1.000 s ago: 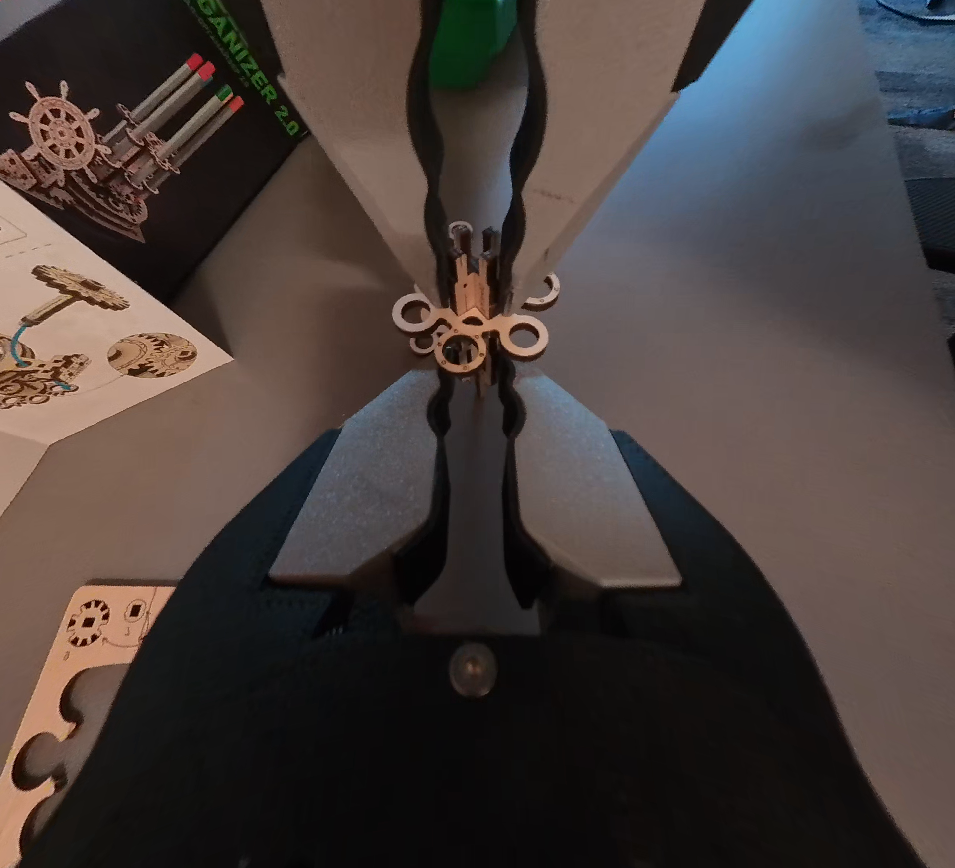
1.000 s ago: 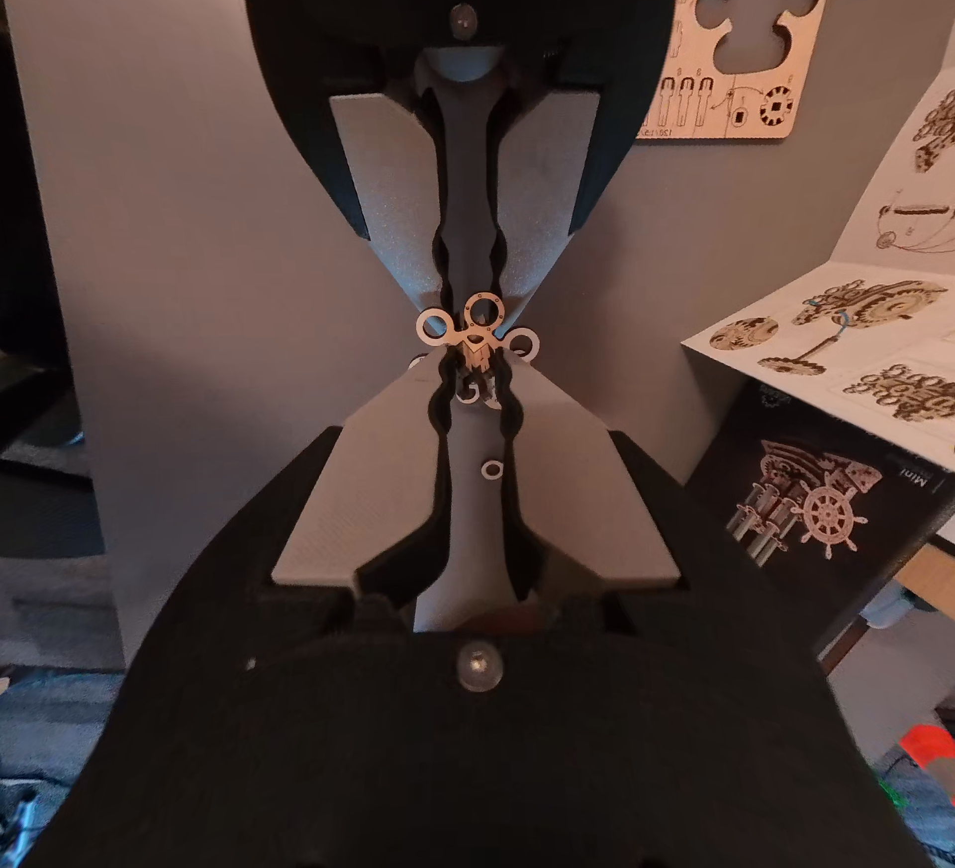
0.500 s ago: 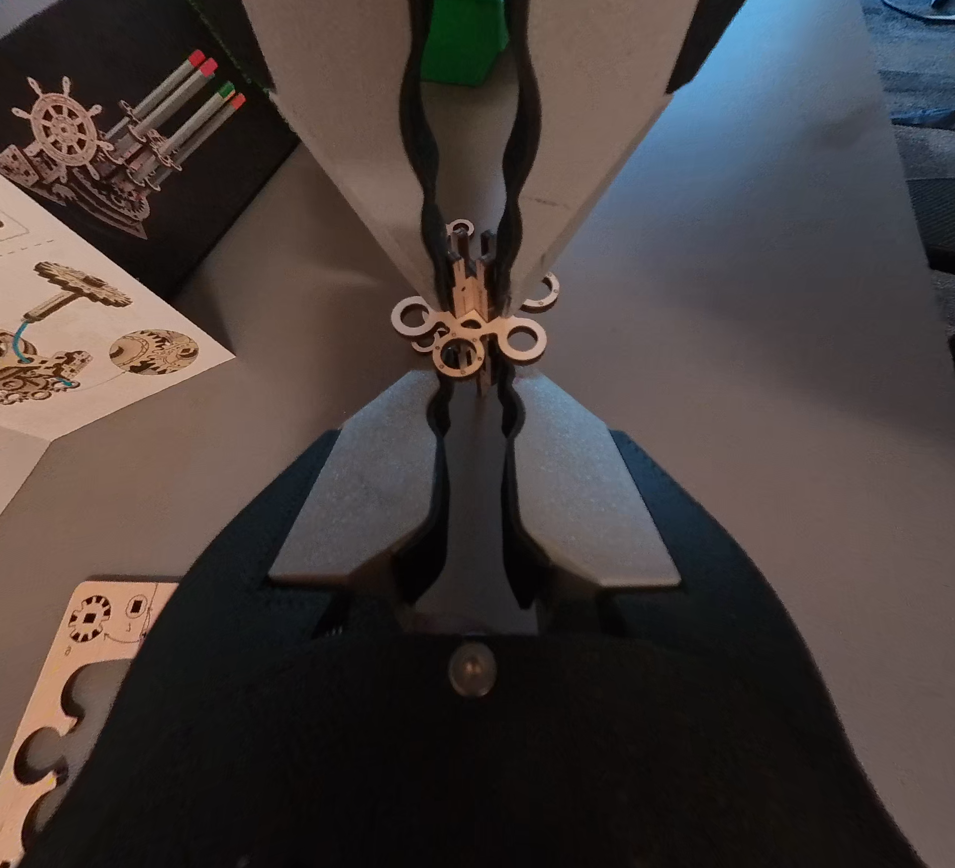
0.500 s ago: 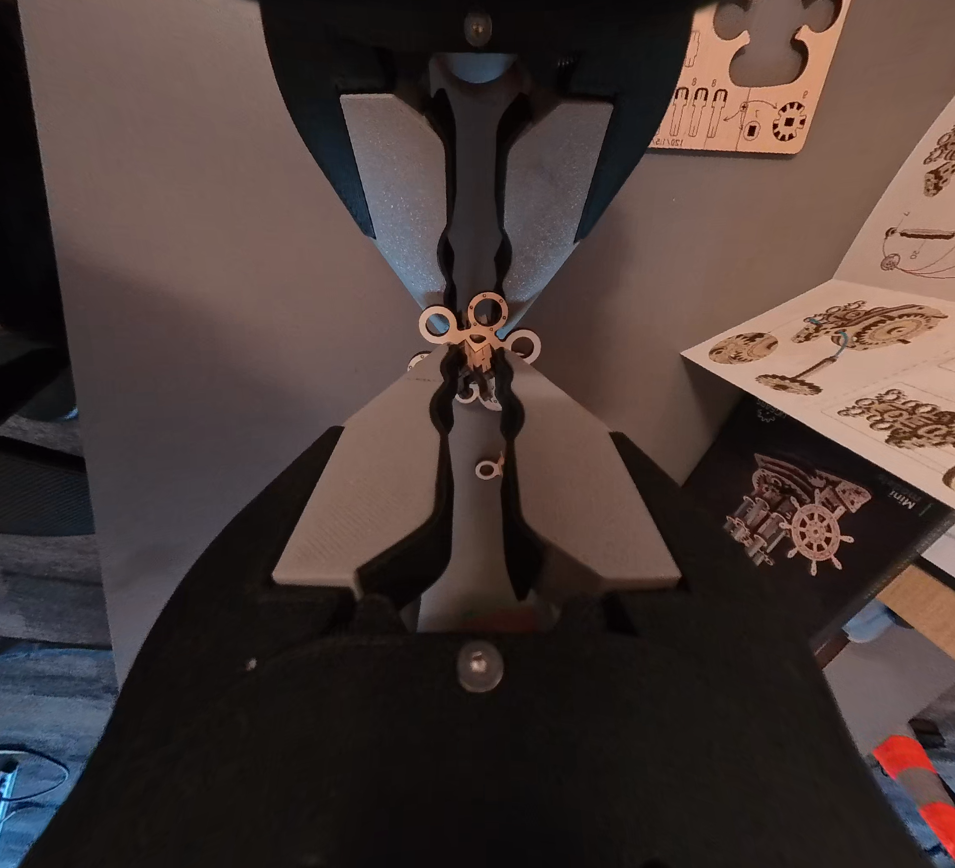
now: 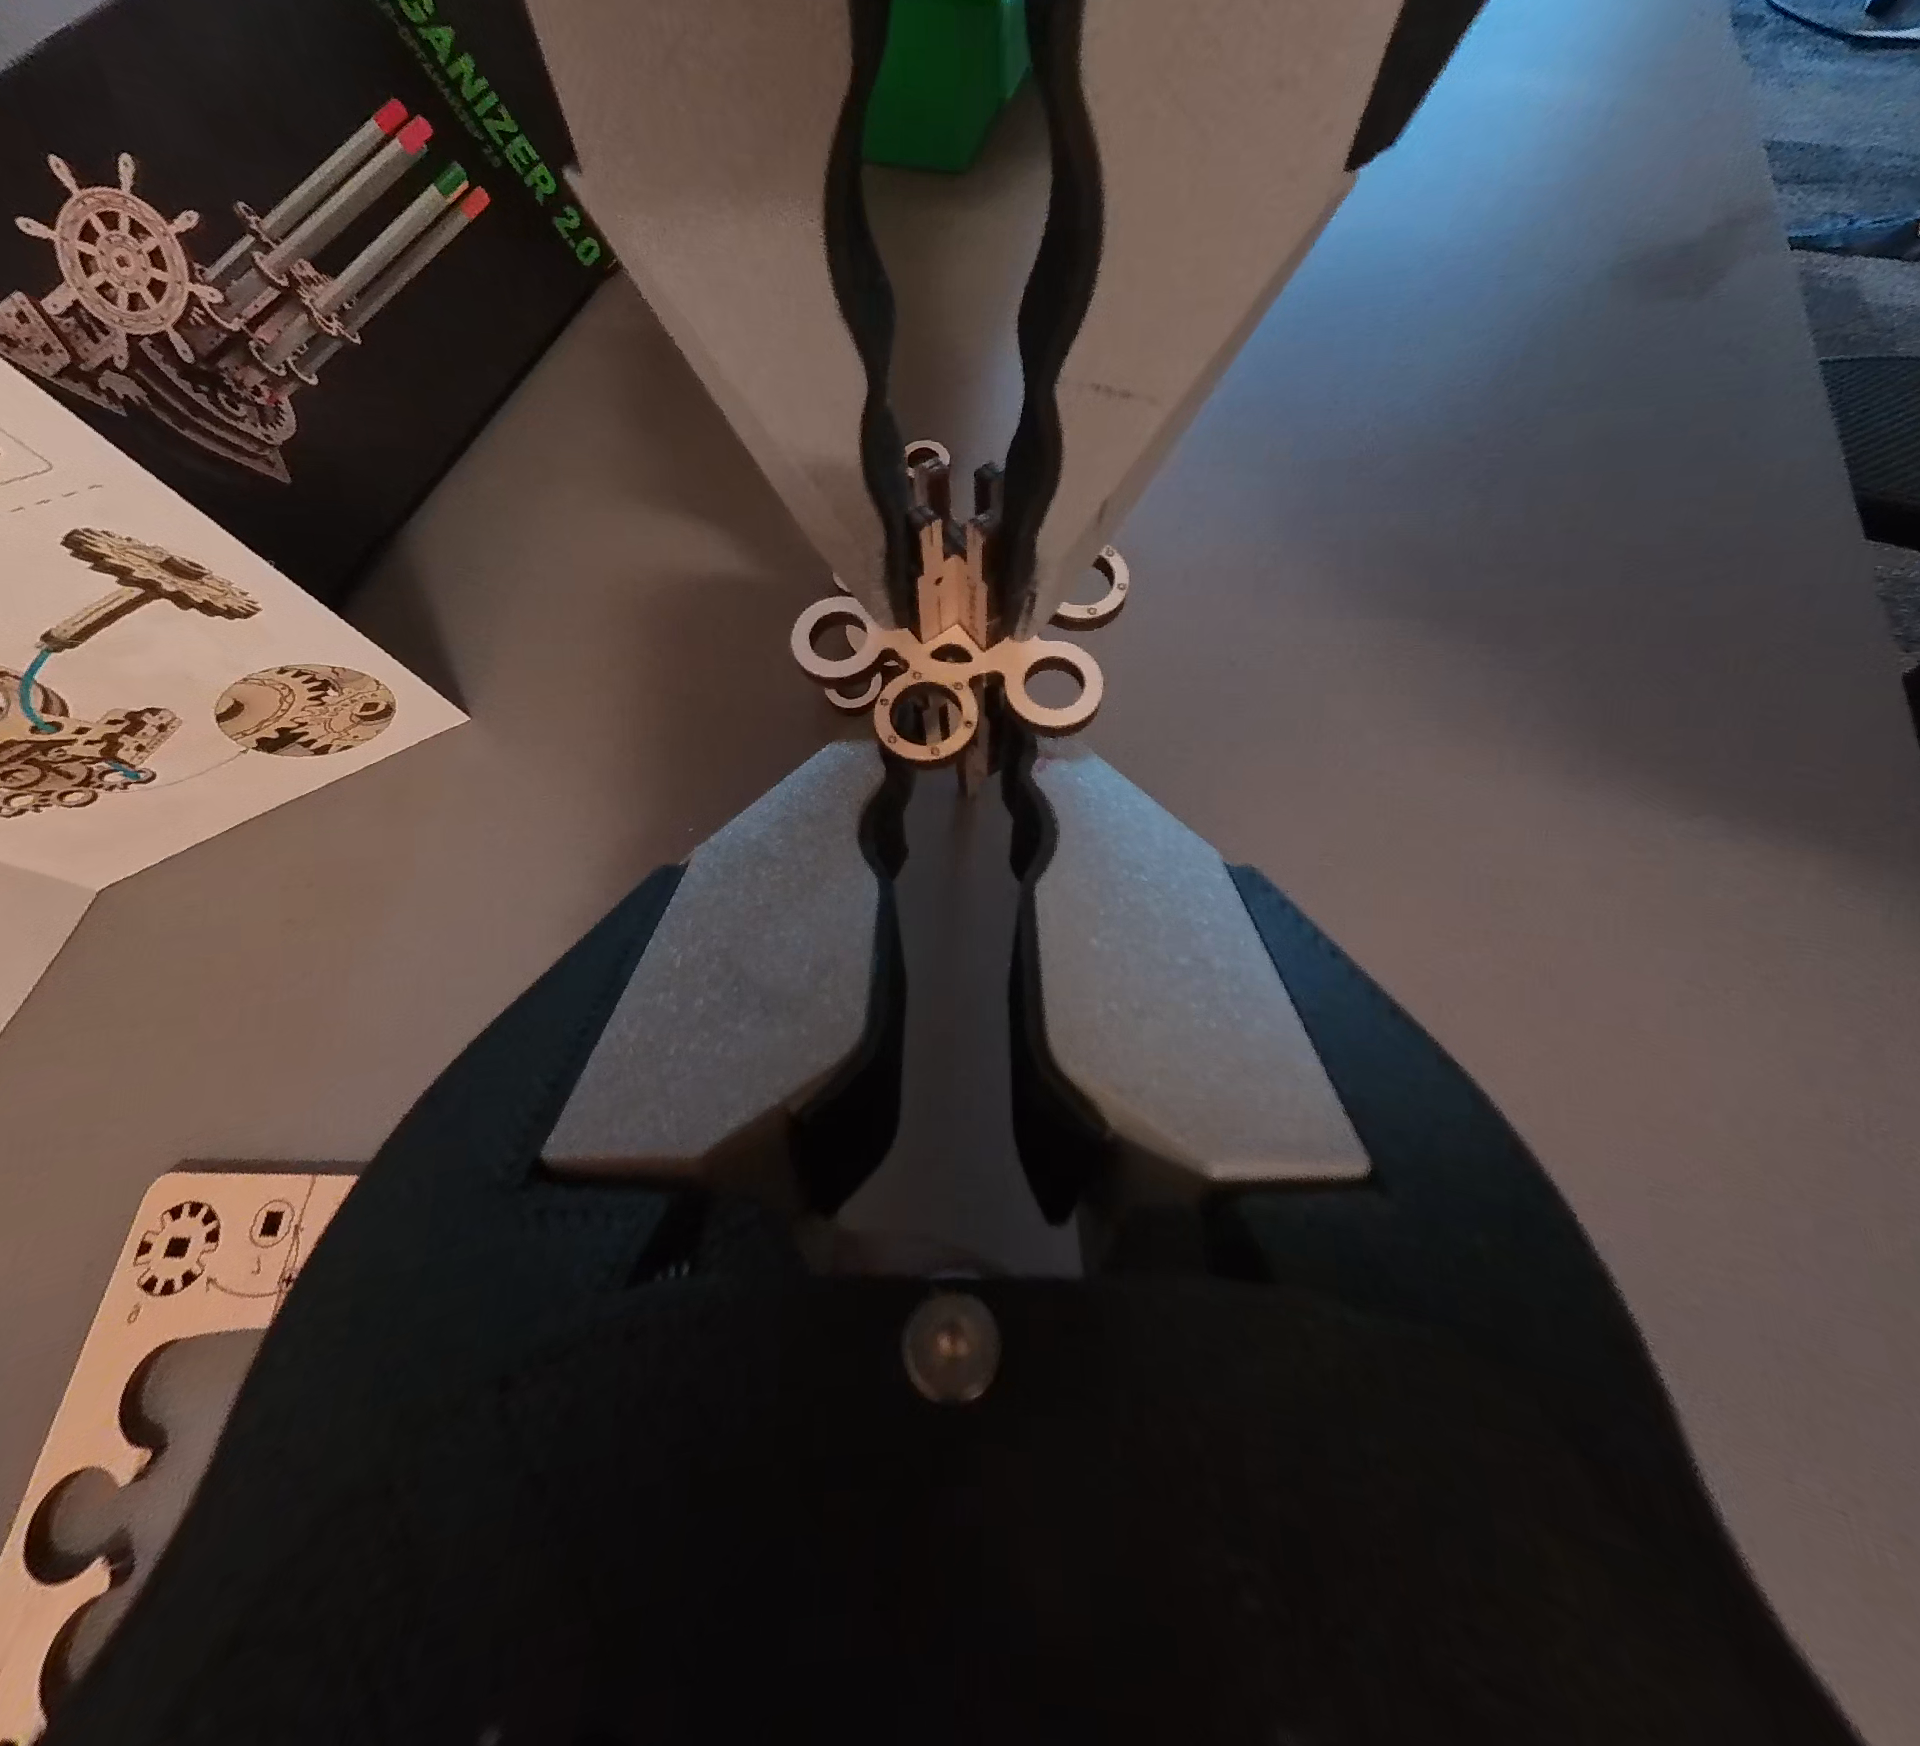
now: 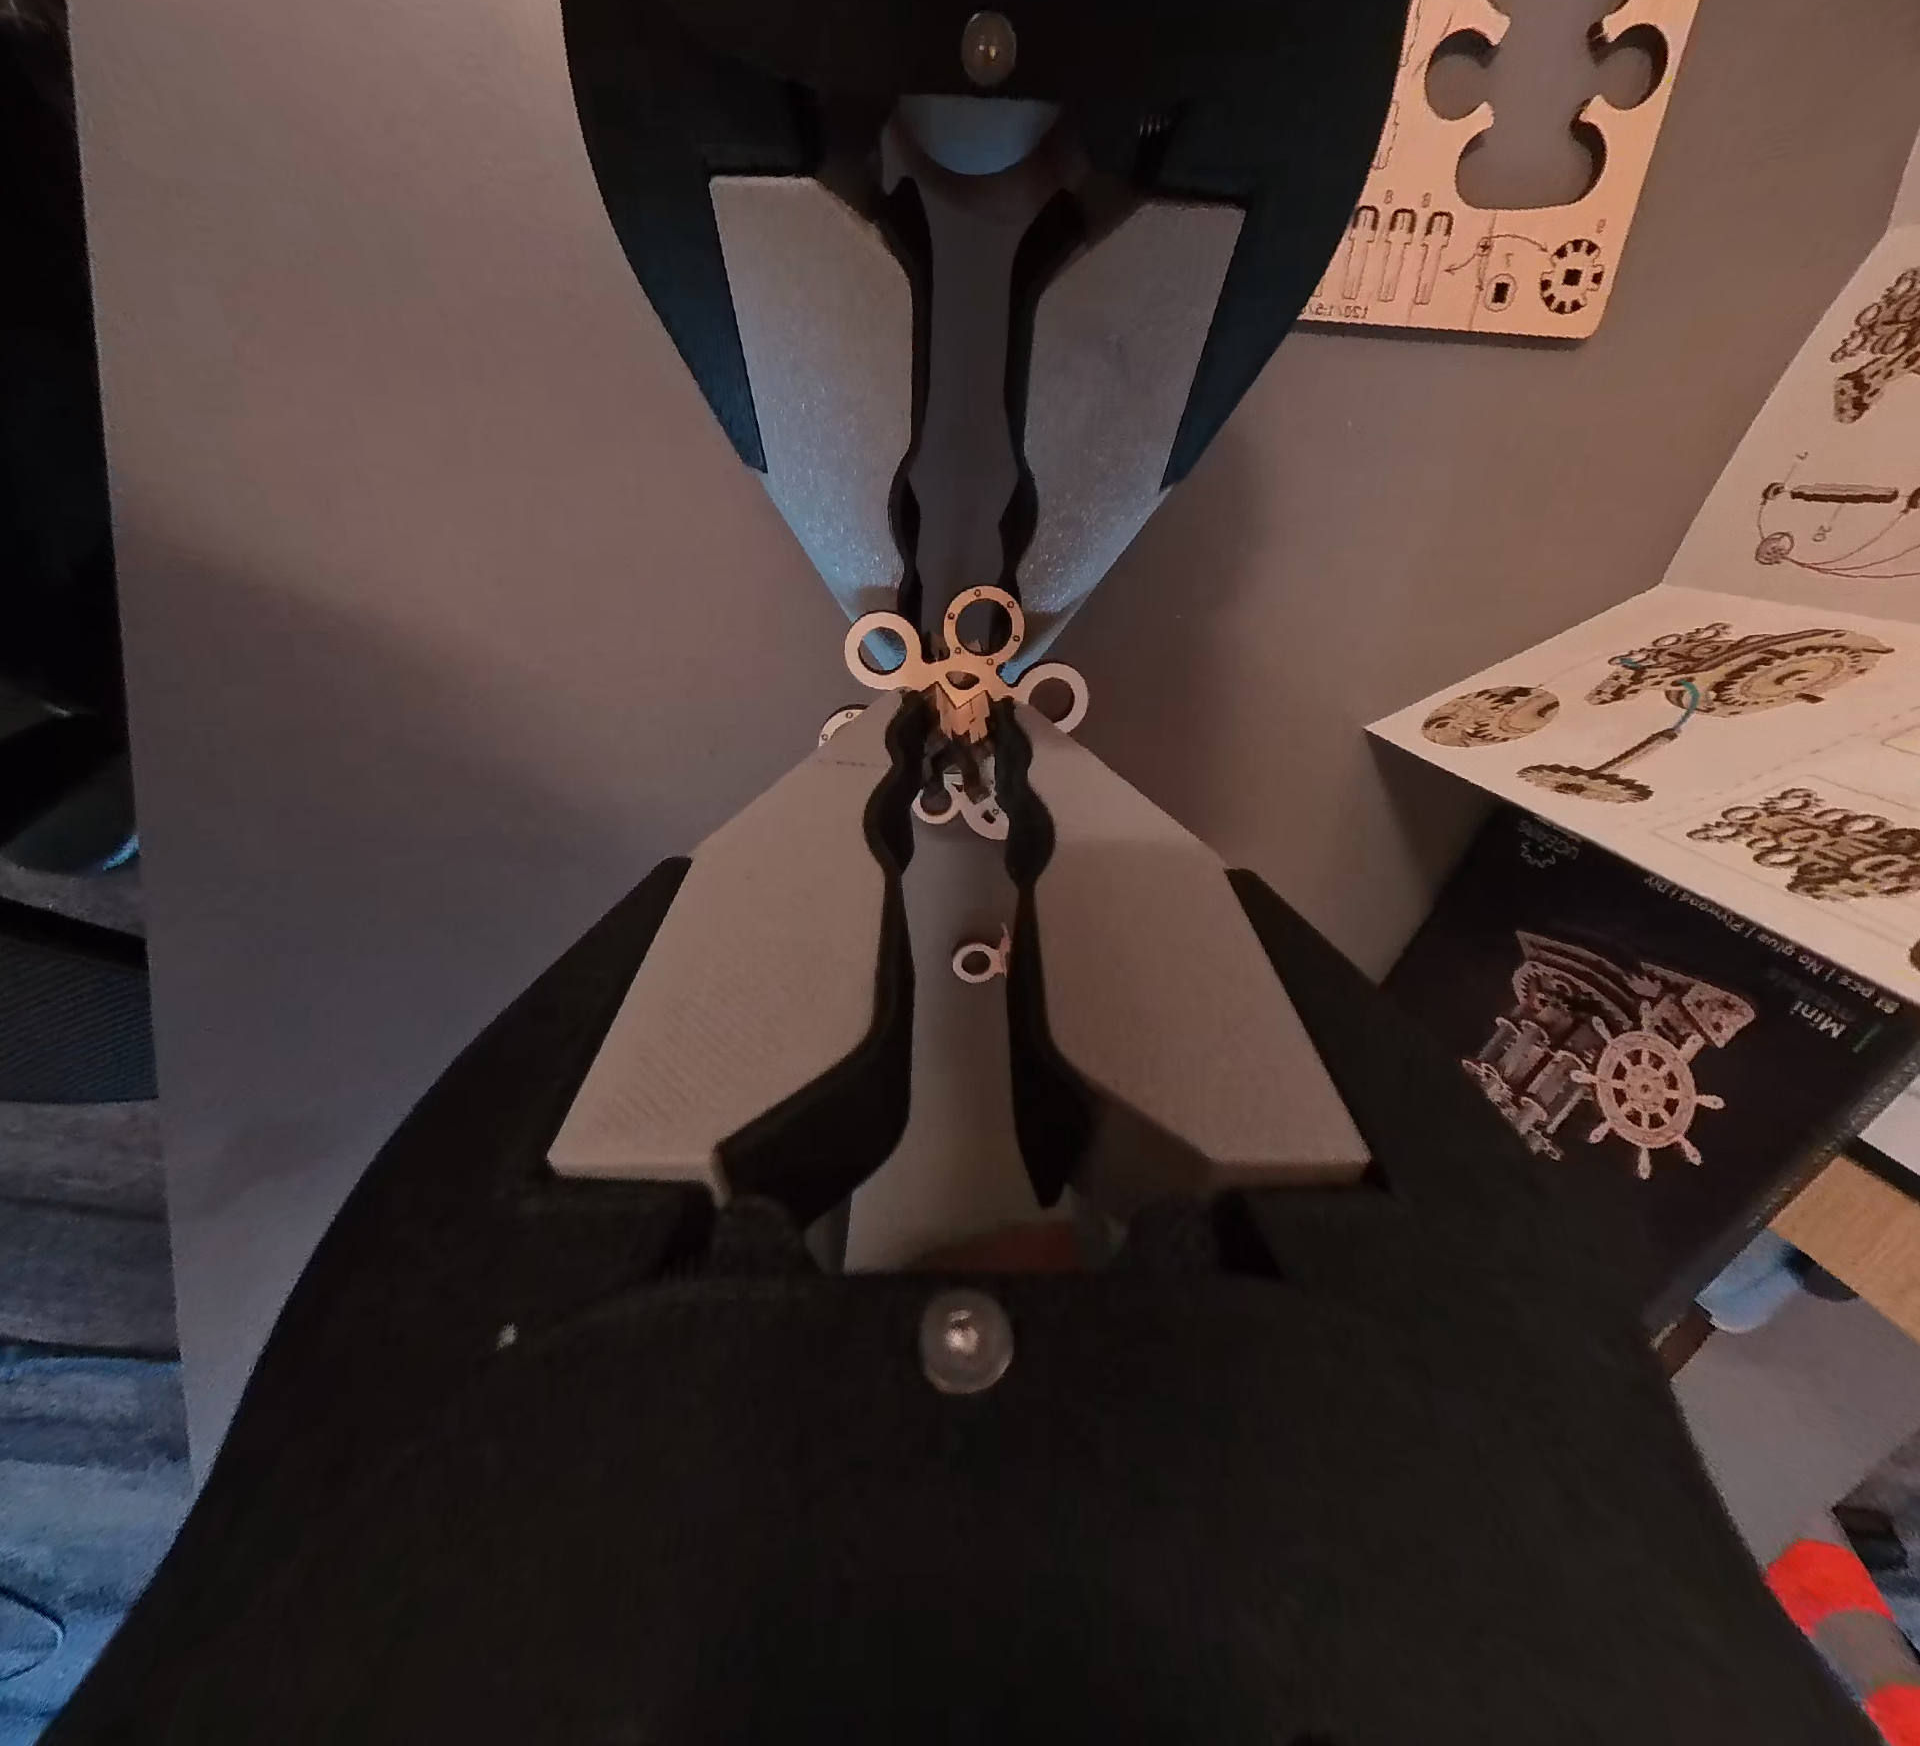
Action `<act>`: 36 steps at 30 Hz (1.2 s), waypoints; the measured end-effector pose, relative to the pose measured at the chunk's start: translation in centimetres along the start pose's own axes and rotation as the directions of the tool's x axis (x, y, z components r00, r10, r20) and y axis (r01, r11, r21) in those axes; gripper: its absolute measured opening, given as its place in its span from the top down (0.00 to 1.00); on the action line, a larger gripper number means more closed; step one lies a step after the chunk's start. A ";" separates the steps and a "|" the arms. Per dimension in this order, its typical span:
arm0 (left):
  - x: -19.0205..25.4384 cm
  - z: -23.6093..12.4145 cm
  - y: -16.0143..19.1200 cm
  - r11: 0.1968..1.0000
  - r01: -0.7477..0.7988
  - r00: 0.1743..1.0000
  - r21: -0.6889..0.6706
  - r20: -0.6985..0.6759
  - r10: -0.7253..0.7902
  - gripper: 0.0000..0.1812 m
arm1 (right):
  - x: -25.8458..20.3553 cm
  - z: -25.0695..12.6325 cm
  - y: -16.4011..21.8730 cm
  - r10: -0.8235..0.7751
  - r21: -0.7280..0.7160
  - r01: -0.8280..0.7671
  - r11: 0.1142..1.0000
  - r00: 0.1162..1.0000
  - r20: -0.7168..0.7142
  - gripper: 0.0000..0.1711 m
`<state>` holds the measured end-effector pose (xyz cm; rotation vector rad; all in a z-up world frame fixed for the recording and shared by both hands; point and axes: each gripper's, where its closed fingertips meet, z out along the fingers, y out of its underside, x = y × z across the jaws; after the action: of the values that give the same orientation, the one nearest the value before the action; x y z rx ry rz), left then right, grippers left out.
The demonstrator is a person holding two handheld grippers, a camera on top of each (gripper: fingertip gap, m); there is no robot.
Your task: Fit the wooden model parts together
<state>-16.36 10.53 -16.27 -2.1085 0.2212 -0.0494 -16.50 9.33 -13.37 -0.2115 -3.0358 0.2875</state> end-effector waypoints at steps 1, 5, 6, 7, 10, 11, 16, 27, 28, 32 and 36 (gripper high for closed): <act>0.0 0.0 0.0 1.000 0.001 1.000 0.000 -0.001 -0.001 0.93 | 0.0 0.0 0.0 0.003 0.009 -0.003 1.000 1.000 -0.001 0.94; 0.0 0.0 0.0 1.000 0.004 1.000 0.001 -0.004 -0.004 0.93 | 0.0 0.0 0.0 0.016 0.043 -0.016 0.999 1.000 -0.002 0.94; 0.0 0.0 0.0 1.000 0.003 1.000 0.000 -0.004 -0.003 0.93 | 0.0 0.0 -0.1 0.026 0.057 -0.026 0.998 1.000 -0.004 0.94; 0.0 0.0 0.0 1.000 0.004 1.000 0.000 -0.004 -0.004 0.93 | 0.0 0.0 -0.2 0.036 0.080 -0.036 0.996 0.999 -0.007 0.94; 0.0 0.0 0.0 1.000 0.008 1.000 0.002 -0.011 -0.008 0.93 | 0.1 -0.1 -0.2 0.050 0.114 -0.049 0.992 0.999 -0.008 0.93; 0.1 0.0 0.0 1.000 0.010 1.000 0.003 -0.016 -0.010 0.92 | 0.0 -0.1 -0.1 0.049 0.102 -0.049 0.994 0.999 0.002 0.92; 0.1 0.1 0.0 1.000 0.009 1.000 0.004 -0.015 -0.009 0.92 | -0.1 -0.2 0.7 -0.019 -0.035 0.019 0.999 1.000 0.008 0.92; 0.0 0.1 0.0 1.000 0.004 1.000 0.001 -0.008 -0.004 0.92 | -0.2 -0.2 0.7 -0.099 -0.203 0.106 0.973 0.994 0.043 0.93; 0.0 0.1 0.0 1.000 0.007 1.000 0.001 -0.009 -0.007 0.92 | -0.2 -0.2 0.7 -0.091 -0.202 0.097 0.974 0.995 0.039 0.93; -0.1 0.1 0.0 1.000 0.027 1.000 0.002 -0.010 -0.027 0.92 | 0.2 -0.1 0.8 -0.071 -0.171 0.071 0.983 0.997 0.005 0.93; -0.1 0.2 0.0 1.000 0.024 1.000 0.002 -0.006 -0.024 0.92 | 0.2 -0.1 0.9 -0.056 -0.141 0.059 0.988 0.998 0.022 0.93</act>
<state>-16.47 10.71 -16.30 -2.1089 0.1999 -0.0703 -16.57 10.27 -13.48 -0.1309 -3.0756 0.0693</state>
